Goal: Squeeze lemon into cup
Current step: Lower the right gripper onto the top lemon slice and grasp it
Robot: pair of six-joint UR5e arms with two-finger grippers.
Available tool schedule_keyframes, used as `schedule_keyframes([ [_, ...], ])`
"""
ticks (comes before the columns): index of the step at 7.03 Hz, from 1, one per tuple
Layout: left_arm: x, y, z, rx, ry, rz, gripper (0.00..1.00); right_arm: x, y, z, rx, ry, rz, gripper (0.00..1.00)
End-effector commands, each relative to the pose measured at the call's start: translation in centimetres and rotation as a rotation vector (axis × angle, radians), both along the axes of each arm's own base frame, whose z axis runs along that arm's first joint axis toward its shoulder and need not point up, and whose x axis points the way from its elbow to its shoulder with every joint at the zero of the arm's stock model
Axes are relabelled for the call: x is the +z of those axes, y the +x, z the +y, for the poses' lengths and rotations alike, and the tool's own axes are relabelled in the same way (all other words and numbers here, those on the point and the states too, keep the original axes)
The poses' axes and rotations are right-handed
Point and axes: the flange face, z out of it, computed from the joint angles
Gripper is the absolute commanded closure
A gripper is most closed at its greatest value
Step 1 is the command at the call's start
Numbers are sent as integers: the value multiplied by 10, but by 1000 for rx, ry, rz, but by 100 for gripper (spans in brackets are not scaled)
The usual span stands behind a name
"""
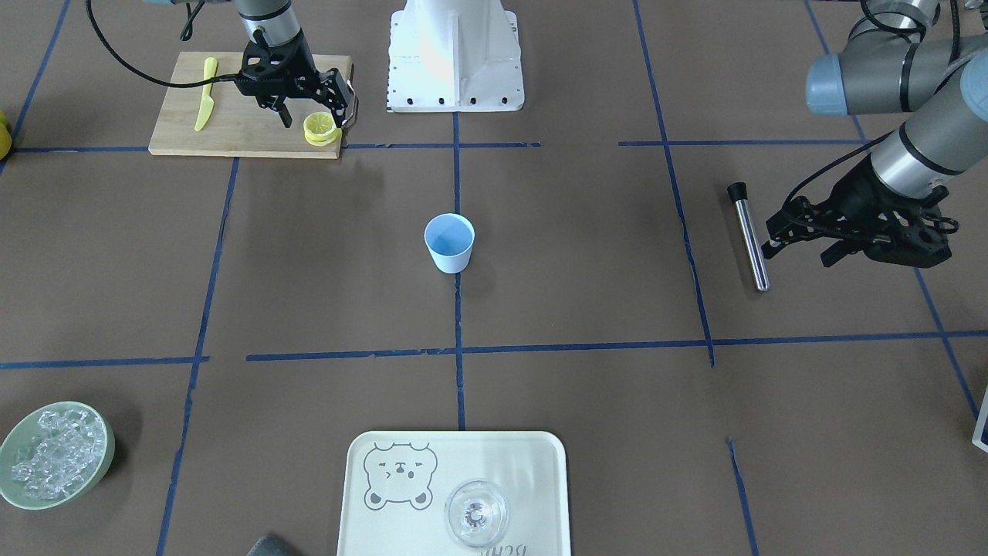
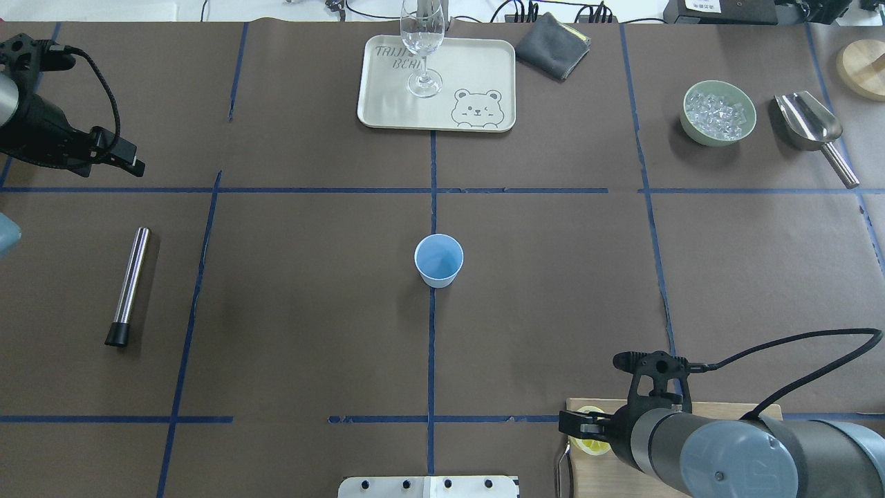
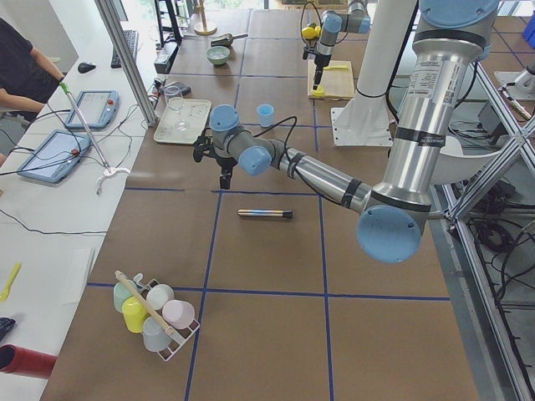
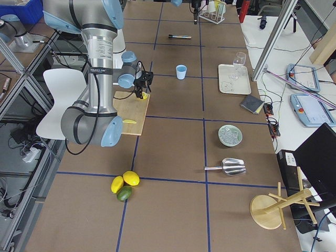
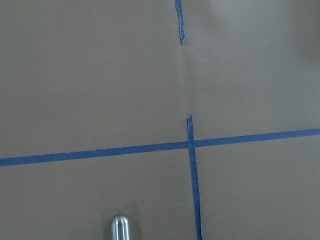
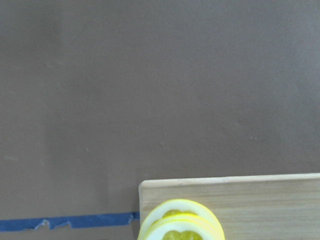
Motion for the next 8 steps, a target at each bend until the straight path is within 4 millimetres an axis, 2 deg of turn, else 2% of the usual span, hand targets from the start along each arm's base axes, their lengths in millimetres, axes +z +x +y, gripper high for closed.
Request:
schedule_keyframes([
  [1, -4, 2, 0, -3, 1, 4, 0, 3, -19, 13, -23, 3, 7, 0],
  [8, -1, 3, -3, -2, 5, 8, 0, 9, -12, 5, -8, 3, 24, 0],
])
